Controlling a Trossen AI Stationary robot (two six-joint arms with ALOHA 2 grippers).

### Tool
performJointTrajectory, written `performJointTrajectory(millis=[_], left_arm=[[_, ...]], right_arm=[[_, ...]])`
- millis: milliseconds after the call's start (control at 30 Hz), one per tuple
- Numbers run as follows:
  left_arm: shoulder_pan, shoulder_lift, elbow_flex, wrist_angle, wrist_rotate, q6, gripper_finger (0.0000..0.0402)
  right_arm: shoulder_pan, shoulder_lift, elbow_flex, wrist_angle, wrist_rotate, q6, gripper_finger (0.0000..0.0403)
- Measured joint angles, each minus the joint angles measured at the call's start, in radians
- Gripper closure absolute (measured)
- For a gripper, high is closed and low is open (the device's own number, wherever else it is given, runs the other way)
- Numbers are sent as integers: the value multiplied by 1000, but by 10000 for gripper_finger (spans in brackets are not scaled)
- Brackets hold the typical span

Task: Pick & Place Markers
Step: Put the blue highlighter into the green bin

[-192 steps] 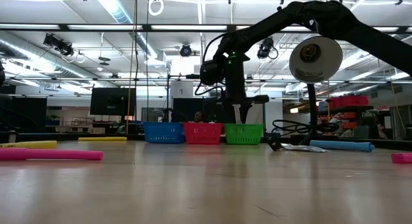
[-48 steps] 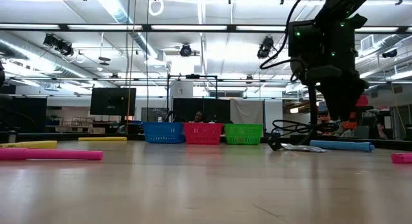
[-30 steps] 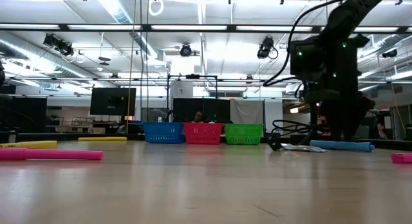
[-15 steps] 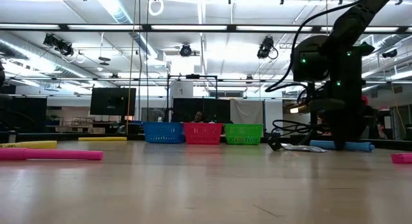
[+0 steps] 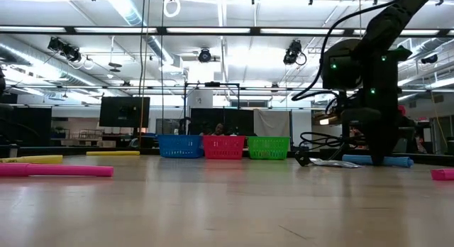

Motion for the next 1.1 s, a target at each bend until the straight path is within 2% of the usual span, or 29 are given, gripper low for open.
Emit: performJointTrajectory(millis=[233, 400, 633, 833, 1100], left_arm=[[0, 0, 0, 0, 0, 2, 170], [0, 0, 0, 0, 0, -8, 170], [0, 0, 0, 0, 0, -71, 170], [0, 0, 0, 2, -9, -96, 170], [0, 0, 0, 10, -49, -104, 170]], right_arm=[[44, -61, 114, -29, -5, 9, 365], [118, -112, 209, -38, -2, 43, 365], [231, -118, 327, -14, 48, 59, 365], [270, -118, 408, 105, 87, 58, 365], [298, -118, 440, 367, 88, 7, 365]])
